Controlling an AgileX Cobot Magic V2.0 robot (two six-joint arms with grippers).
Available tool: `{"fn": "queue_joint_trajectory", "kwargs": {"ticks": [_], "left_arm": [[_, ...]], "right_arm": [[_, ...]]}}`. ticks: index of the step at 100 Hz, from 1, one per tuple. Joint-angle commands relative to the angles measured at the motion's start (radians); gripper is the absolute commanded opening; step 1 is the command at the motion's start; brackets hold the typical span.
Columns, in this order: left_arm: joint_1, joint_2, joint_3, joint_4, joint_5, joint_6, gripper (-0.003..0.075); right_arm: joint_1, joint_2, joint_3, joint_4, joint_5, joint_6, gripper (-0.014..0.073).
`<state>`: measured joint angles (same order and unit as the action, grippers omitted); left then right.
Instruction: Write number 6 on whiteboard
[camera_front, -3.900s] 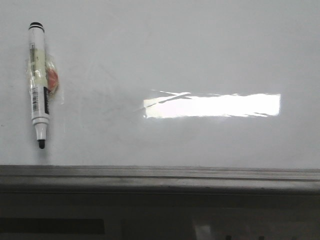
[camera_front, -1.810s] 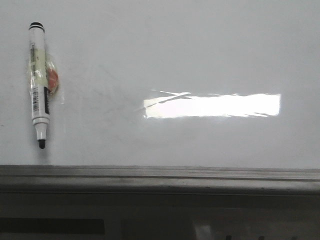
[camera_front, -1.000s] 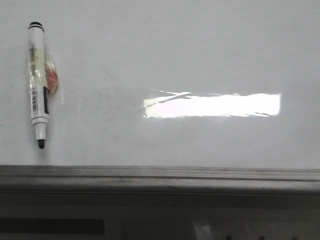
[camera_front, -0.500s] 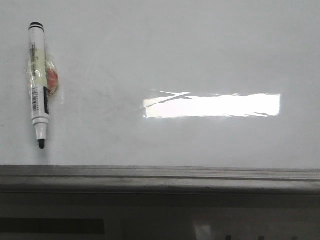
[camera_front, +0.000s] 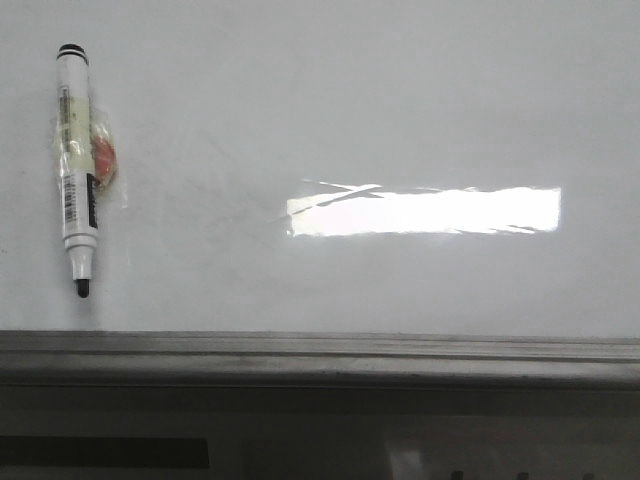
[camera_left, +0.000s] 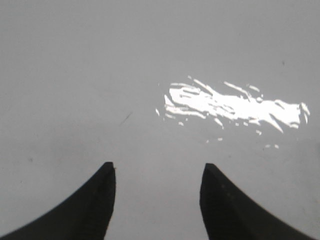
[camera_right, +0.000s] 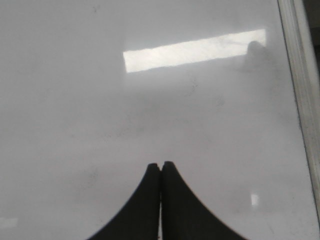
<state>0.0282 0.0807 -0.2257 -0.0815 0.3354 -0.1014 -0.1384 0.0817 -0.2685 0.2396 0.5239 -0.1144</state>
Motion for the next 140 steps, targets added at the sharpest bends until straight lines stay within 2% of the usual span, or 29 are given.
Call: {"fn": "queue_joint_trajectory", "kwargs": {"ticks": [1, 12, 30, 47, 58, 73, 91, 103, 122, 140], "left_arm": [[-0.005, 0.034, -0.012, -0.016, -0.188, 0.012, 0.0405], [-0.027, 0.077, -0.010, -0.034, -0.217, 0.082, 0.0404], [-0.129, 0.183, -0.012, -0.074, -0.316, 0.087, 0.0403], [-0.330, 0.304, -0.023, -0.076, -0.373, 0.084, 0.0403], [-0.478, 0.389, -0.023, -0.137, -0.409, 0.072, 0.0400], [-0.694, 0.517, -0.023, -0.153, -0.550, 0.072, 0.0399], [-0.838, 0.651, -0.023, -0.204, -0.663, 0.072, 0.0376], [-0.880, 0.733, -0.023, -0.247, -0.722, 0.072, 0.0367], [-0.881, 0.840, -0.023, -0.305, -0.855, 0.071, 0.0367], [-0.881, 0.922, -0.023, -0.305, -0.861, 0.043, 0.0367]], "right_arm": [[0.000, 0.020, -0.030, 0.005, -0.087, -0.015, -0.0064], [0.000, 0.020, -0.030, 0.005, -0.079, -0.015, -0.0064], [0.000, 0.020, -0.030, 0.005, -0.083, -0.015, -0.0064], [0.000, 0.020, -0.030, 0.005, -0.087, -0.015, -0.0064], [0.000, 0.020, -0.030, 0.005, -0.087, -0.015, -0.0064], [0.000, 0.020, -0.030, 0.005, -0.087, -0.015, -0.0064], [0.000, 0.020, -0.030, 0.005, -0.083, -0.015, -0.0064], [0.000, 0.020, -0.030, 0.005, -0.083, -0.015, -0.0064], [0.000, 0.020, -0.030, 0.005, -0.077, -0.015, -0.0064], [0.000, 0.020, -0.030, 0.005, -0.079, -0.015, -0.0064]]}}
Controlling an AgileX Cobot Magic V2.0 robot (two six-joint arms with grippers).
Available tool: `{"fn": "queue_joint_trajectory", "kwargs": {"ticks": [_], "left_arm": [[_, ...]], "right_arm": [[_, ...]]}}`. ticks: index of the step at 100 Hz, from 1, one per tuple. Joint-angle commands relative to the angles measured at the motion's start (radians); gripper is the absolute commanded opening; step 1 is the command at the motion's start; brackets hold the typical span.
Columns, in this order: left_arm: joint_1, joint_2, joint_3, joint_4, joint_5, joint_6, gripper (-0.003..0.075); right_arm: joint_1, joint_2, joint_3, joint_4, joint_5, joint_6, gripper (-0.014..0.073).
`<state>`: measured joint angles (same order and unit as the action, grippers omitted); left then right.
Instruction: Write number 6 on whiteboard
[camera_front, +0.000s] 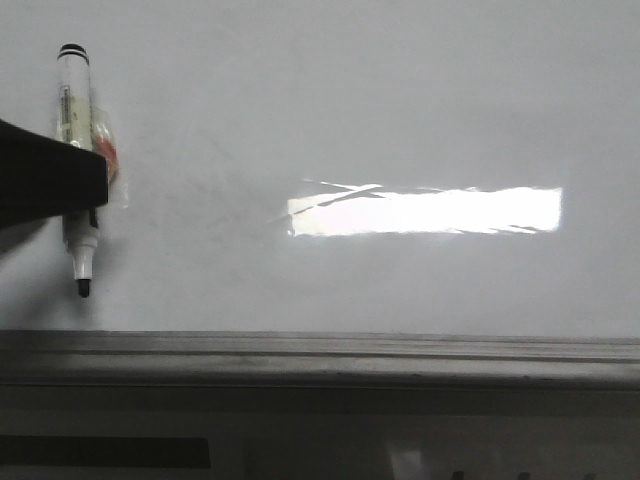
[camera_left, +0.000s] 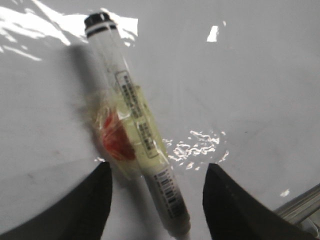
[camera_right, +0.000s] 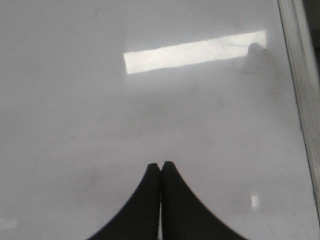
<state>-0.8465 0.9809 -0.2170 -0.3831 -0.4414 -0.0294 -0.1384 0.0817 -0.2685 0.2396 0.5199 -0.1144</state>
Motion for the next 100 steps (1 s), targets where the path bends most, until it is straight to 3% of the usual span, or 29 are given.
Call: {"fn": "queue_joint_trajectory", "kwargs": {"ticks": [1, 19, 39, 55, 76, 100], "left_arm": [[-0.007, 0.026, -0.032, -0.003, -0.085, -0.028, 0.0367], [-0.007, 0.063, -0.032, -0.003, -0.093, -0.028, 0.0342], [-0.007, 0.083, -0.032, -0.006, -0.081, -0.028, 0.0111], [-0.007, 0.089, -0.032, -0.001, -0.082, -0.025, -0.0022], [-0.005, 0.089, -0.032, 0.013, -0.082, -0.023, -0.0020], [-0.005, 0.087, -0.032, 0.205, -0.084, -0.032, -0.0020]], "right_arm": [[0.000, 0.020, -0.030, 0.005, -0.075, -0.015, -0.0064], [0.002, 0.020, -0.030, 0.005, -0.080, -0.015, -0.0064], [0.054, 0.059, -0.030, 0.013, -0.082, -0.015, -0.0064], [0.186, 0.156, -0.030, 0.013, -0.107, -0.015, -0.0064], [0.321, 0.330, -0.062, 0.013, -0.120, -0.015, -0.0064], [0.455, 0.498, -0.201, 0.013, -0.111, -0.082, -0.0064]]}}
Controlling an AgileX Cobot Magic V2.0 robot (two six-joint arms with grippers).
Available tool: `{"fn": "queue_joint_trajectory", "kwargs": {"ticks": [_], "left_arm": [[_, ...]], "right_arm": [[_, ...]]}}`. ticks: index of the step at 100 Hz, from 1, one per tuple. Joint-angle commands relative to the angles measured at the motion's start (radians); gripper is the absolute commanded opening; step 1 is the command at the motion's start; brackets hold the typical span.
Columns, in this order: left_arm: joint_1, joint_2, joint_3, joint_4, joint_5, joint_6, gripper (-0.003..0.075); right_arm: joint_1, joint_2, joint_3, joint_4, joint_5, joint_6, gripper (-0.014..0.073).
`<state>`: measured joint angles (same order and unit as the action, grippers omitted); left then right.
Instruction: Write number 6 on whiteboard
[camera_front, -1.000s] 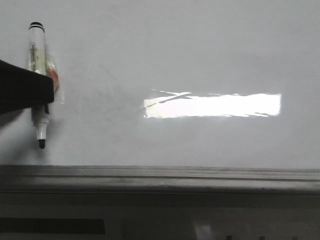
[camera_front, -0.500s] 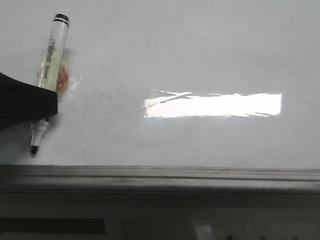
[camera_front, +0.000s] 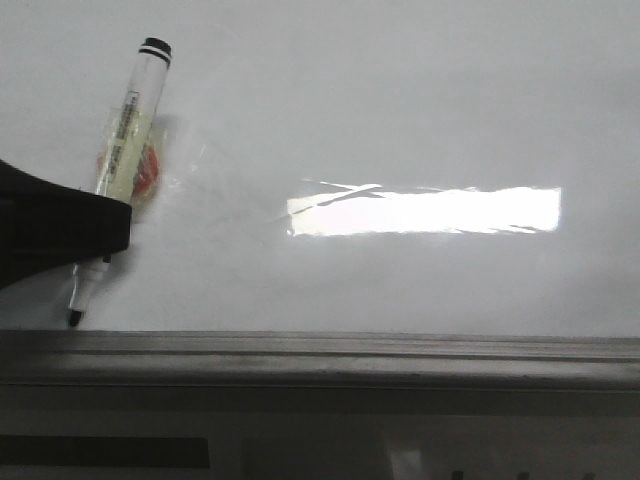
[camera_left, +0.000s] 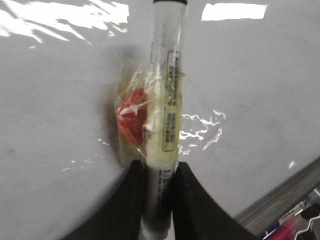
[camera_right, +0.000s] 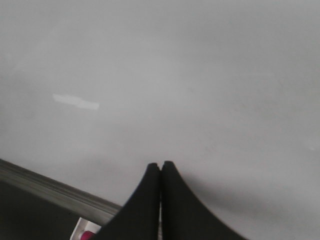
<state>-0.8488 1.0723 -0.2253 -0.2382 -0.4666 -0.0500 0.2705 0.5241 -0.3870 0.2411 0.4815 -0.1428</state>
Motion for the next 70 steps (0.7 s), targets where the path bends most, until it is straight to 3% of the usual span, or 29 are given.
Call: {"fn": "queue_joint_trajectory", "kwargs": {"ticks": [1, 13, 22, 47, 70], "left_arm": [[-0.002, -0.004, -0.023, 0.063, -0.059, -0.012, -0.0020], [-0.005, -0.009, -0.023, 0.111, -0.064, -0.017, -0.0020], [-0.027, -0.027, -0.023, 0.151, -0.069, -0.020, -0.0020], [-0.088, -0.092, -0.023, 0.291, -0.072, -0.020, -0.0020], [-0.088, -0.105, -0.023, 0.439, -0.060, -0.020, -0.0020]], "right_arm": [[0.052, 0.060, -0.092, 0.011, -0.072, -0.059, -0.0064], [0.162, 0.138, -0.171, 0.011, -0.068, -0.114, -0.0057], [0.262, 0.204, -0.218, 0.011, -0.068, -0.114, -0.0006], [0.536, 0.375, -0.300, 0.011, -0.192, -0.114, 0.0261], [0.652, 0.483, -0.370, 0.042, -0.271, -0.112, 0.0281]]}}
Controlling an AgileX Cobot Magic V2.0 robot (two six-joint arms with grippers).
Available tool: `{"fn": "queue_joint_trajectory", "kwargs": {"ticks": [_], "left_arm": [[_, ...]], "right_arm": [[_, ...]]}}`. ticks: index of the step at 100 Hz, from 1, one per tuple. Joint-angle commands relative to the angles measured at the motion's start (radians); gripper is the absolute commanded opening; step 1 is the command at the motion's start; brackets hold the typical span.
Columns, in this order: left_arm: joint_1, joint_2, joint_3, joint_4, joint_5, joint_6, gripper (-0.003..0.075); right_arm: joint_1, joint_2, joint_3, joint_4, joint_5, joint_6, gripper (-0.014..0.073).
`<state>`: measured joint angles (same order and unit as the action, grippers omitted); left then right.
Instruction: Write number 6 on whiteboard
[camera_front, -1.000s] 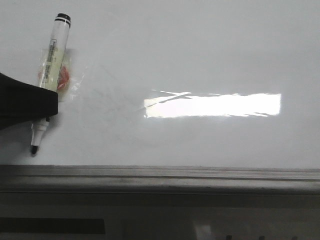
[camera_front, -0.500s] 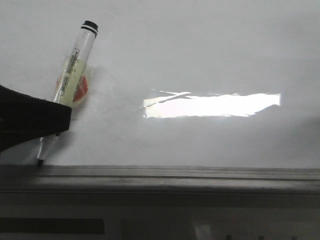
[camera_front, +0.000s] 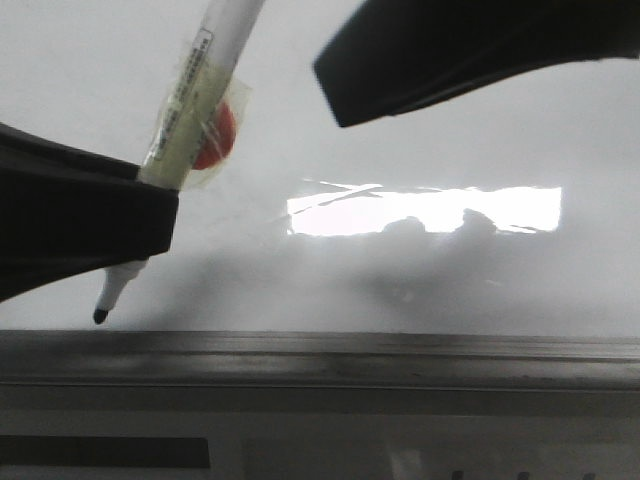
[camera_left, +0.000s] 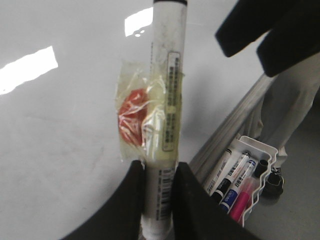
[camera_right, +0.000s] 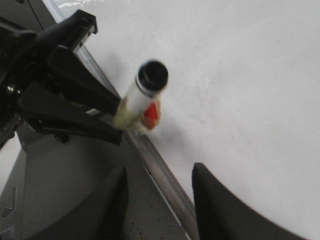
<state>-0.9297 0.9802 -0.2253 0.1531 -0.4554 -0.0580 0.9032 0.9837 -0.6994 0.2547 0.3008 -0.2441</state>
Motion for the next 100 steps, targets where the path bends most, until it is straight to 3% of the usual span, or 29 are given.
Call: {"fn": "queue_joint_trajectory", "kwargs": {"ticks": [1, 50, 59, 74, 100], "left_arm": [[-0.007, -0.013, -0.023, 0.052, -0.072, -0.012, -0.0020], [-0.007, -0.013, -0.023, 0.109, -0.070, -0.012, -0.0020], [-0.007, -0.013, -0.023, 0.109, -0.070, -0.012, -0.0020], [-0.007, -0.013, -0.023, 0.109, -0.070, -0.012, -0.0020], [-0.007, -0.013, -0.023, 0.086, -0.056, -0.016, -0.0004]], "right_arm": [[0.024, 0.026, -0.063, 0.031, -0.088, -0.011, 0.0281], [0.039, 0.137, -0.148, 0.127, -0.045, -0.011, 0.0270], [0.039, 0.141, -0.148, 0.127, -0.062, -0.011, 0.0185], [0.039, 0.137, -0.148, 0.127, -0.090, -0.011, -0.0071], [0.039, 0.137, -0.148, 0.127, -0.090, -0.011, -0.0068]]}}
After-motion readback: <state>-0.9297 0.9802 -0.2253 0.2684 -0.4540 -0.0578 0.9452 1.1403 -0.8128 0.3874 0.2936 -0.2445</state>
